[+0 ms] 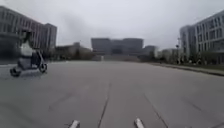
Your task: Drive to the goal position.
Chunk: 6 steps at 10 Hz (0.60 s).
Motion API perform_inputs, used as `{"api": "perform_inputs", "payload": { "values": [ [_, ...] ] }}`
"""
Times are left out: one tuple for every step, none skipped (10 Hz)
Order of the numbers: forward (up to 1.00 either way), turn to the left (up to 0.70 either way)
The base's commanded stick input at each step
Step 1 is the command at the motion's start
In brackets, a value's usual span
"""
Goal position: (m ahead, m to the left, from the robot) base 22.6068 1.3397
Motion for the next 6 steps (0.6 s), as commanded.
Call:
{"api": "perform_inputs", "payload": {
  "values": [
    [1.0,0.0],
    [1.0,0.0],
    [1.0,0.0],
    [1.0,0.0],
    [1.0,-0.07],
    [1.0,-0.14]
  ]
}}
